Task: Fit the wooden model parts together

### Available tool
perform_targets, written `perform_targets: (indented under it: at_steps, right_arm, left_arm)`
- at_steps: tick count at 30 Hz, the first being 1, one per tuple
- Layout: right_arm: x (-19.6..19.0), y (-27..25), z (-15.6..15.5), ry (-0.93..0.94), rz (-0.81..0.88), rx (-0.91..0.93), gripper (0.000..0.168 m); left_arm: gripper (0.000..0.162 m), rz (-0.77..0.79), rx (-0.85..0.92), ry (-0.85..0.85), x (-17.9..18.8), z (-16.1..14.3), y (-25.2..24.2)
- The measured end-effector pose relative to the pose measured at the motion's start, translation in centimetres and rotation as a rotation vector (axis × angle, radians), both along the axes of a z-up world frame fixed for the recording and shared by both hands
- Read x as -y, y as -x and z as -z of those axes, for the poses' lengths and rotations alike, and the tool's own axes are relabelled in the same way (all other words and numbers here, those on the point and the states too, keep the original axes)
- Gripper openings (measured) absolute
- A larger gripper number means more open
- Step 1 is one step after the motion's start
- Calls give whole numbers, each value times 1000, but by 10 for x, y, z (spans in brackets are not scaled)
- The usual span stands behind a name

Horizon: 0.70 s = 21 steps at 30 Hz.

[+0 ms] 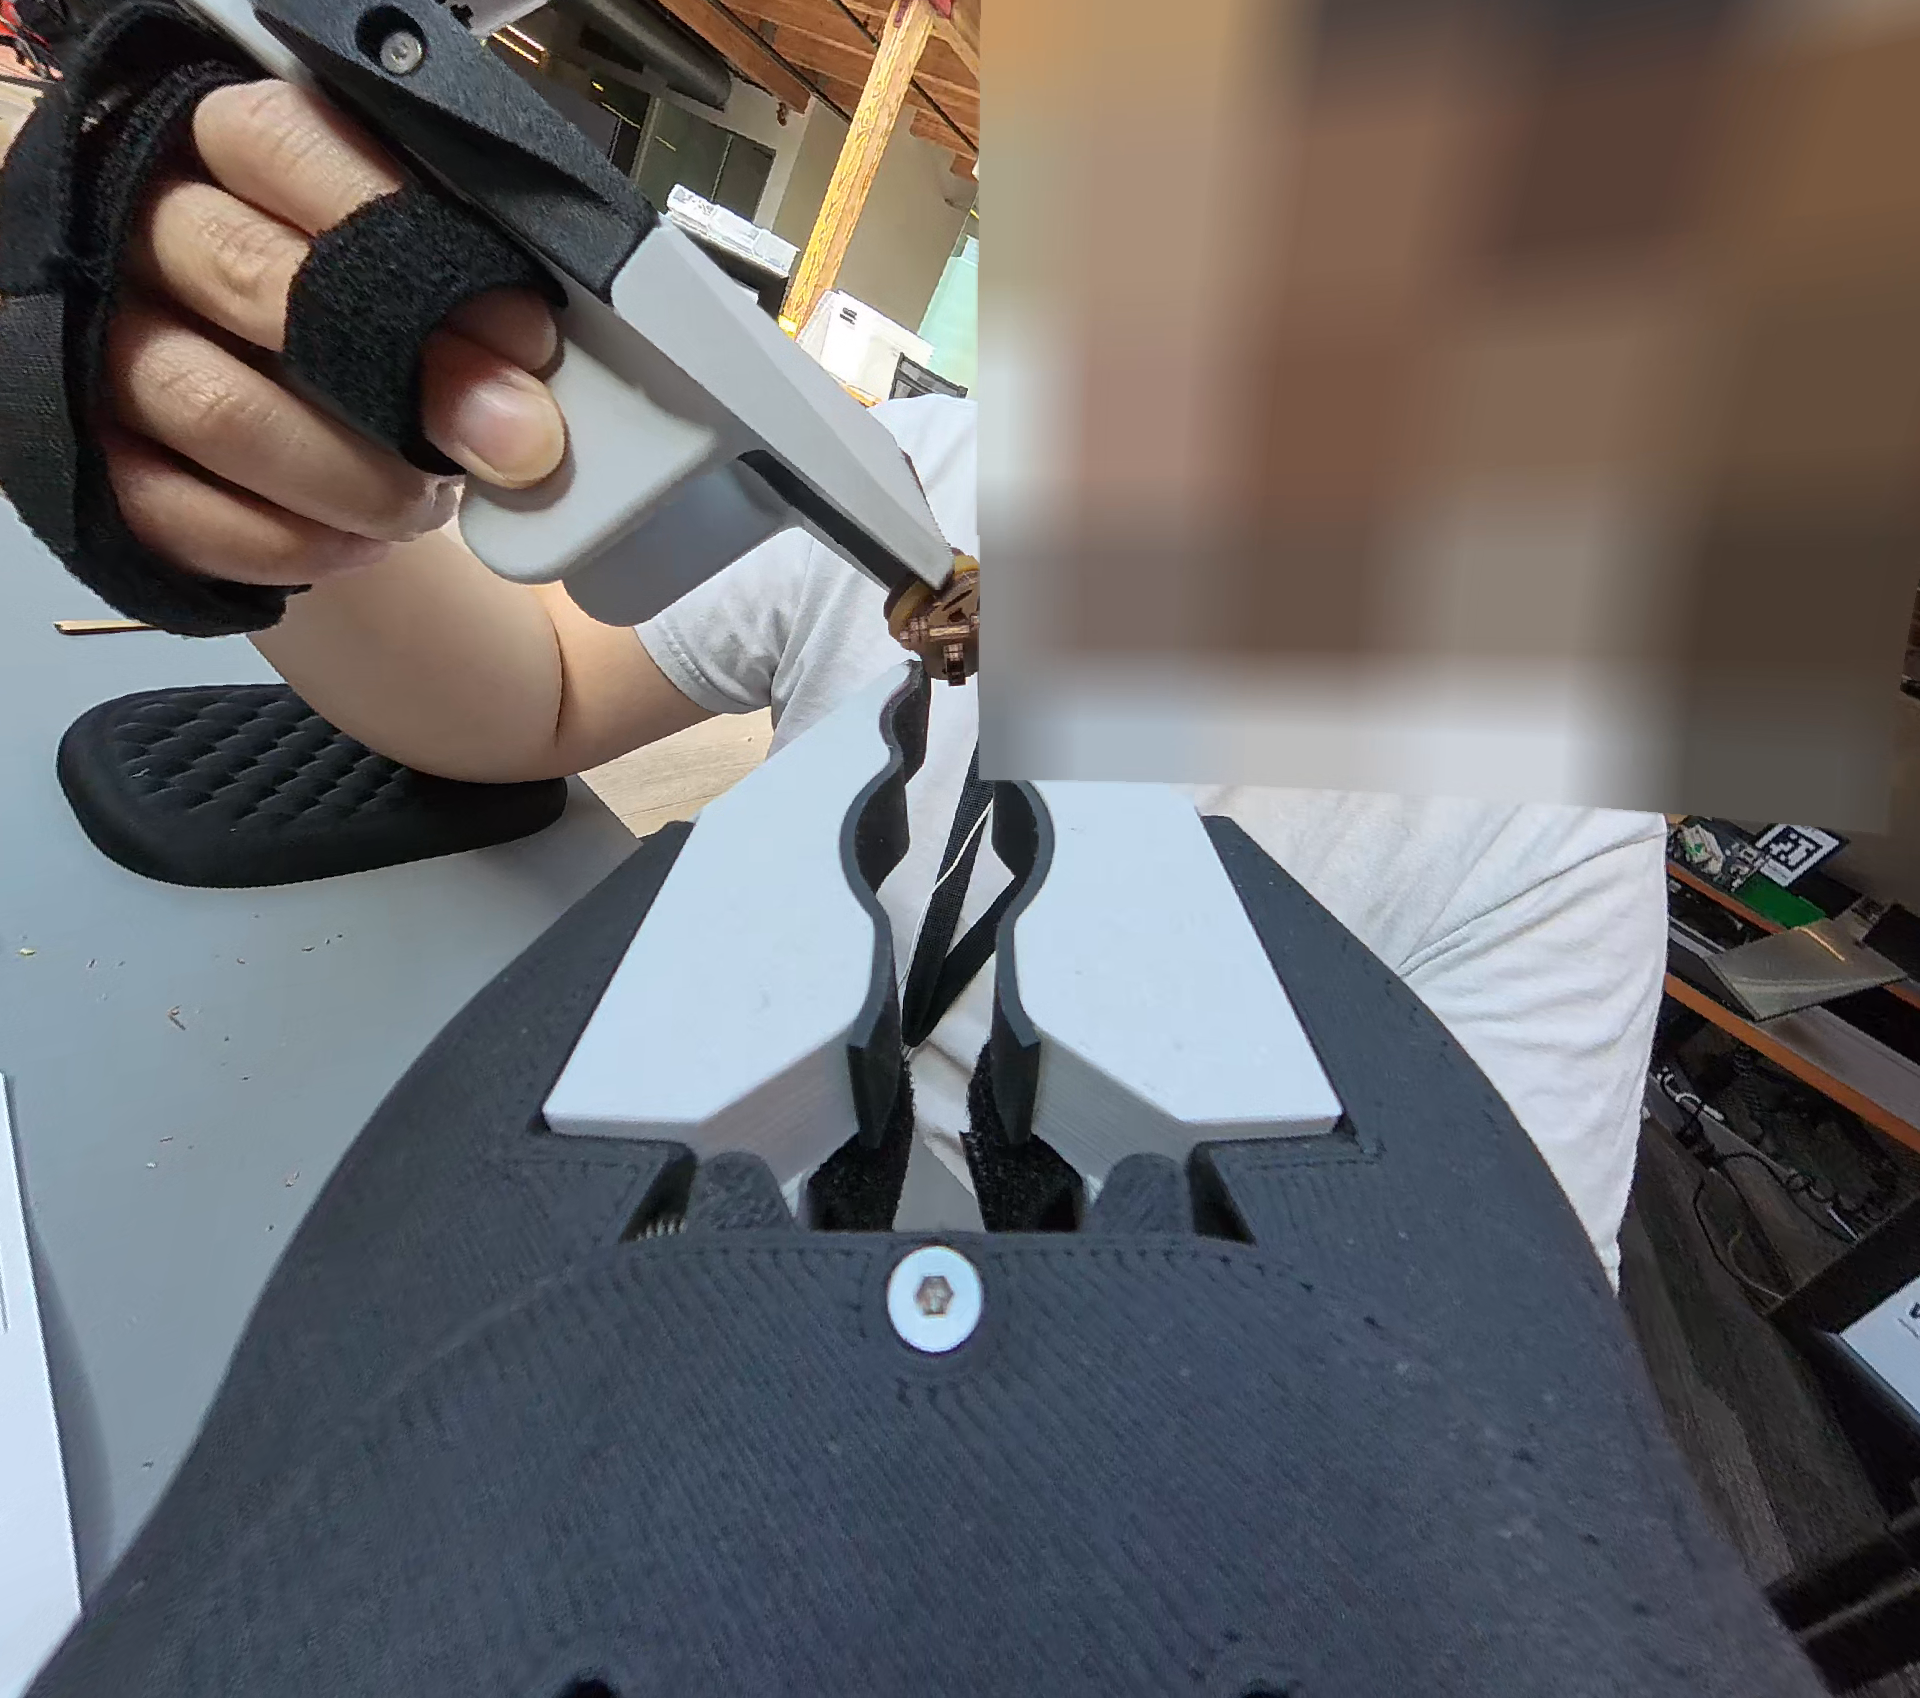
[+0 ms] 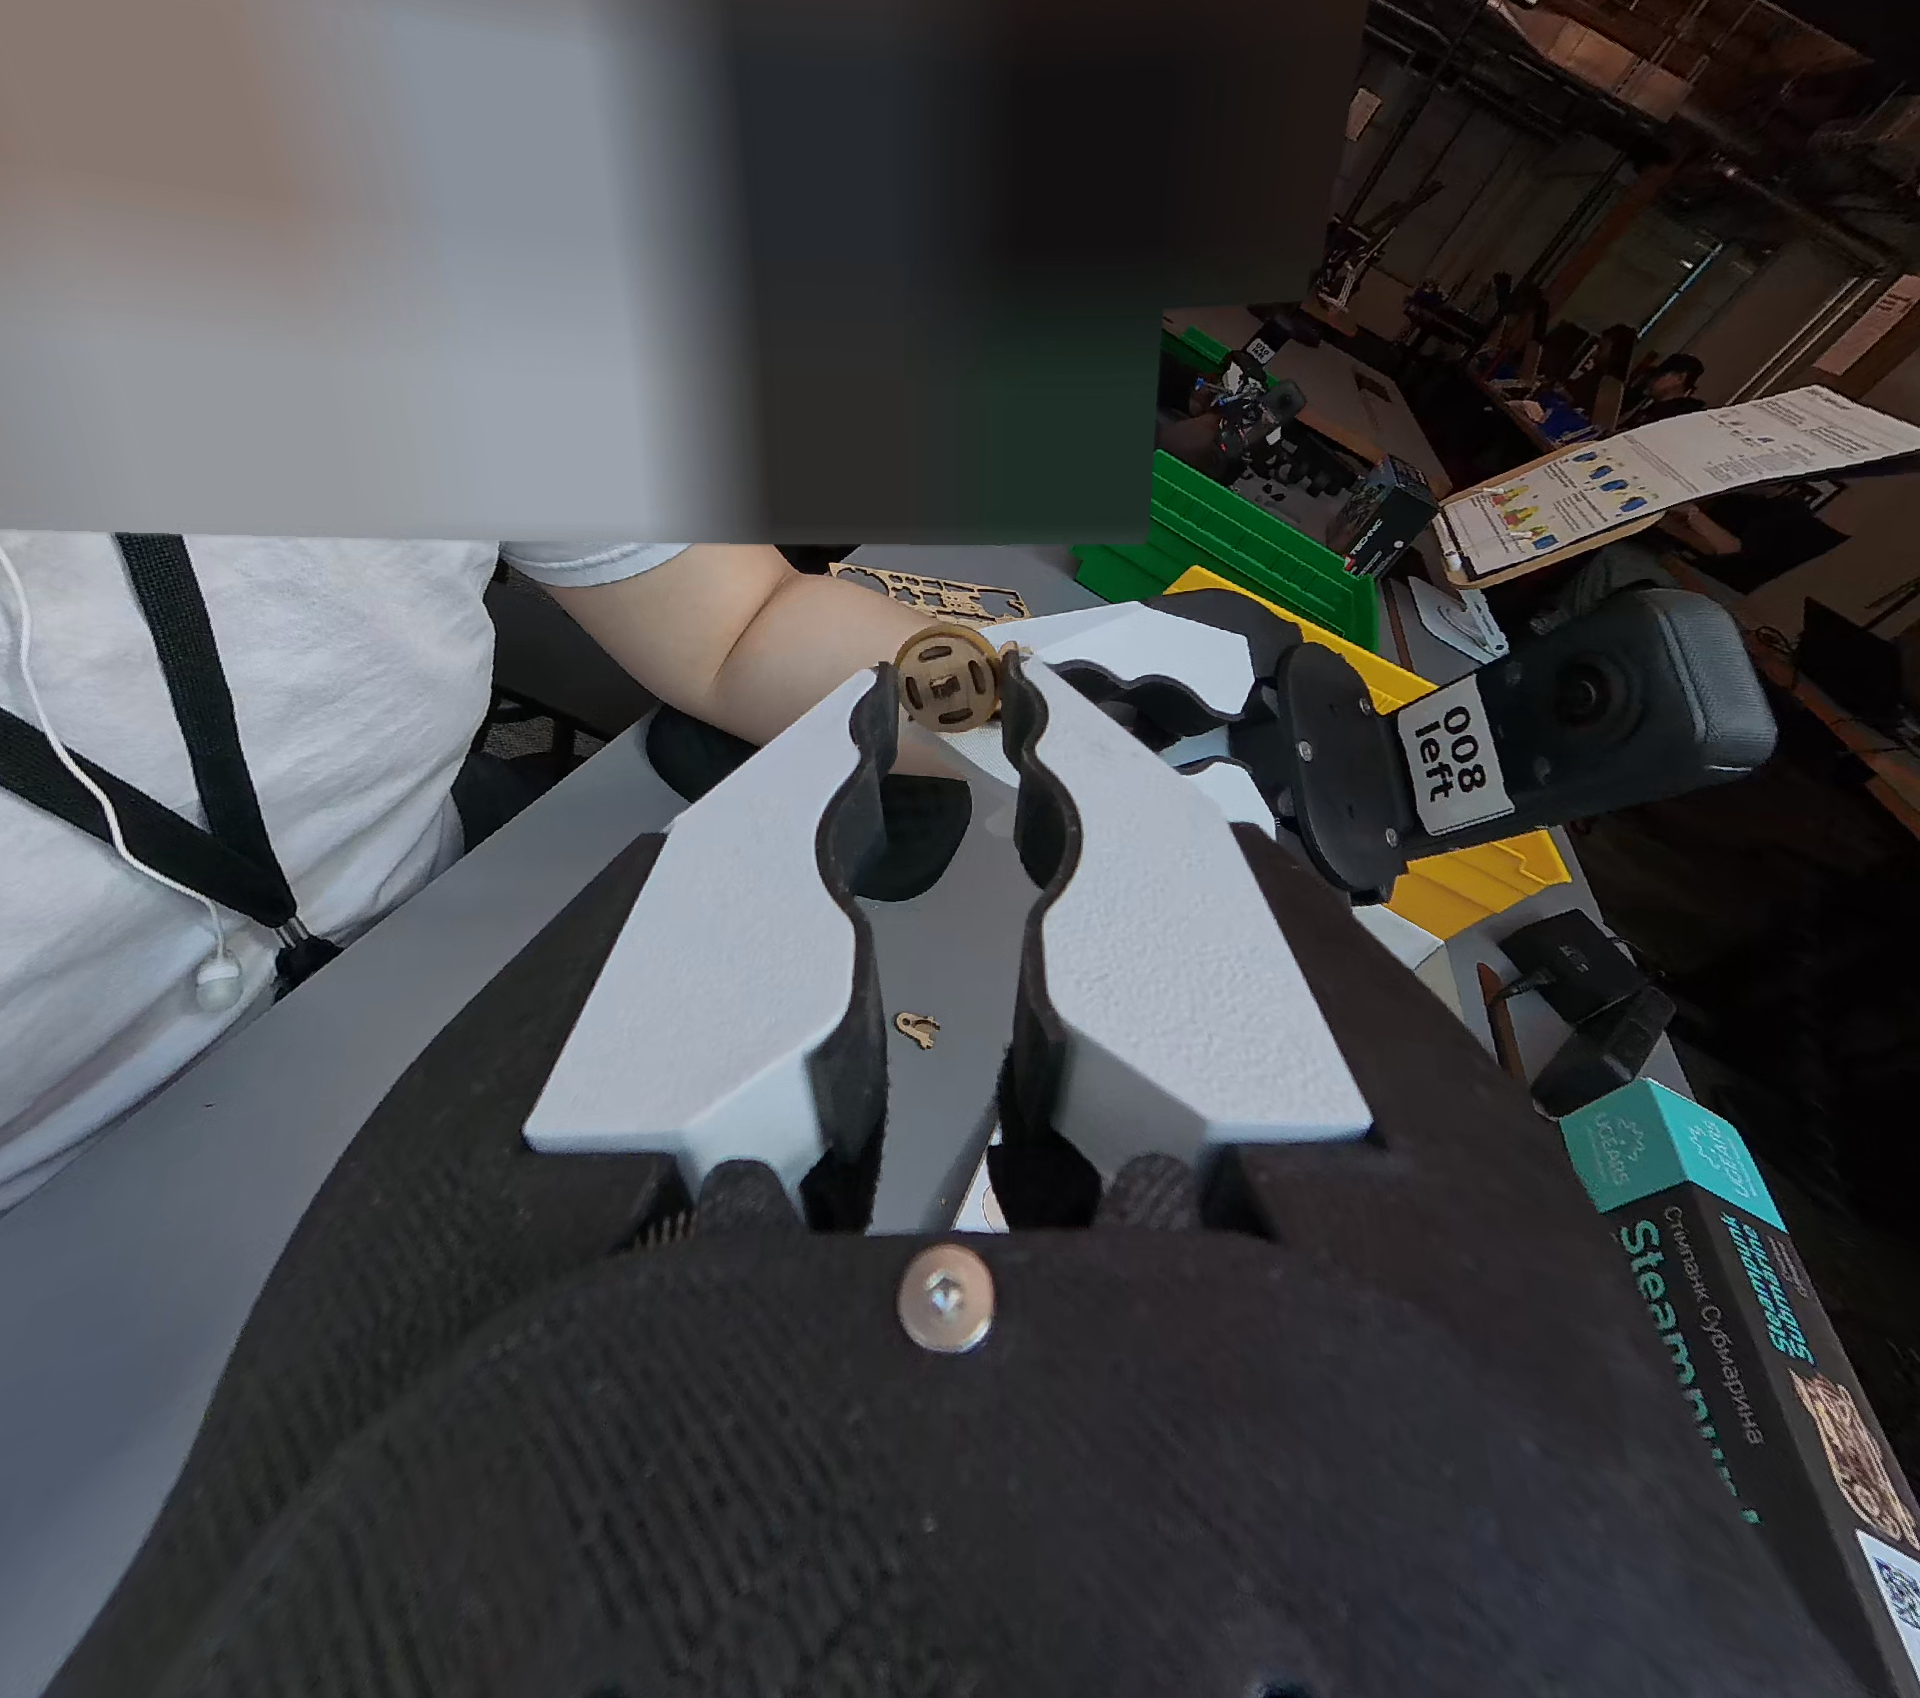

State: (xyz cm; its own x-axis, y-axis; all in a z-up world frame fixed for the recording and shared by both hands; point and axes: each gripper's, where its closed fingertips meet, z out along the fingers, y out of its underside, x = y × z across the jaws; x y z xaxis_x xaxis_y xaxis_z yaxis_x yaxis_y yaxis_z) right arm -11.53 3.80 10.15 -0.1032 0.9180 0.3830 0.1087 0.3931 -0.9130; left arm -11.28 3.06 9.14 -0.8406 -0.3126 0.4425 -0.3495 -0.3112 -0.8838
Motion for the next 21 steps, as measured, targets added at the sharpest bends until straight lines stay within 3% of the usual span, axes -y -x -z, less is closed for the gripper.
perform_targets:
  at_steps: [7, 15, 21]
  right_arm:
    - [-2, -4, -3, -3, 5, -14, 20]
    - [-10, -29, -21, -14, 50, -85, 20]
    - [-17, -29, -14, -22, 75, -57, 20]
  left_arm:
    - [7, -30, -19, -10, -5, 0, 1]
    - [7, -315, -57, -113, -42, -8, 22]
    - [7, -376, -82, -130, -51, -8, 30]
